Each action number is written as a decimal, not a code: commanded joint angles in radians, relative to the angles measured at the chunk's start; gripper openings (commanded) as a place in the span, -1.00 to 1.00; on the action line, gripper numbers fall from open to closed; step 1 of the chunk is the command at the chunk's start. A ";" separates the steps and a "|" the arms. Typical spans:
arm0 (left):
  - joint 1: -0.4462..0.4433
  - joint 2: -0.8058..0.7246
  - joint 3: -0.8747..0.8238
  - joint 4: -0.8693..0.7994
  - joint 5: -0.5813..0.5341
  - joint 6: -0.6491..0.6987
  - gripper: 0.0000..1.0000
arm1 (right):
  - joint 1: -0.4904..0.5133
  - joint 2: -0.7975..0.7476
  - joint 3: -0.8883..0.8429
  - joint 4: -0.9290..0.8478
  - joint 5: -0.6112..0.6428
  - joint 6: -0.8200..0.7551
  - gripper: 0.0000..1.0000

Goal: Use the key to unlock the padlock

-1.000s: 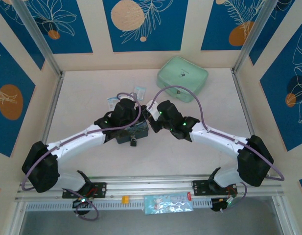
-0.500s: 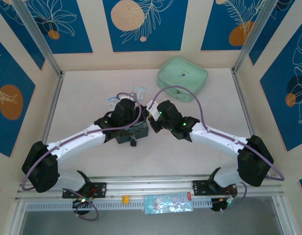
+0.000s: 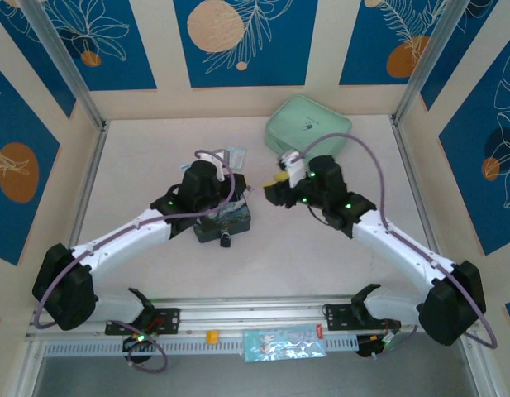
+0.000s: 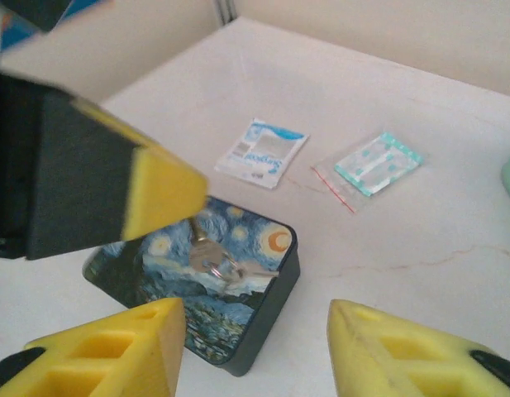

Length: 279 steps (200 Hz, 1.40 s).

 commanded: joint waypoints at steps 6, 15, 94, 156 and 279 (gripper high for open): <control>0.020 -0.044 -0.021 0.126 0.199 0.156 -1.00 | -0.110 -0.015 -0.062 0.109 -0.326 0.222 0.01; 0.021 -0.051 -0.027 0.151 0.238 0.175 -1.00 | -0.127 -0.011 -0.072 0.146 -0.381 0.258 0.01; 0.025 -0.054 -0.112 0.371 0.394 0.113 -1.00 | -0.158 0.106 -0.124 0.551 -0.689 0.566 -0.01; 0.026 -0.076 -0.153 0.456 0.334 0.058 -1.00 | -0.142 0.127 -0.153 0.585 -0.704 0.584 -0.13; 0.024 -0.032 -0.154 0.548 0.352 -0.034 -1.00 | -0.137 0.132 -0.147 0.573 -0.702 0.566 -0.89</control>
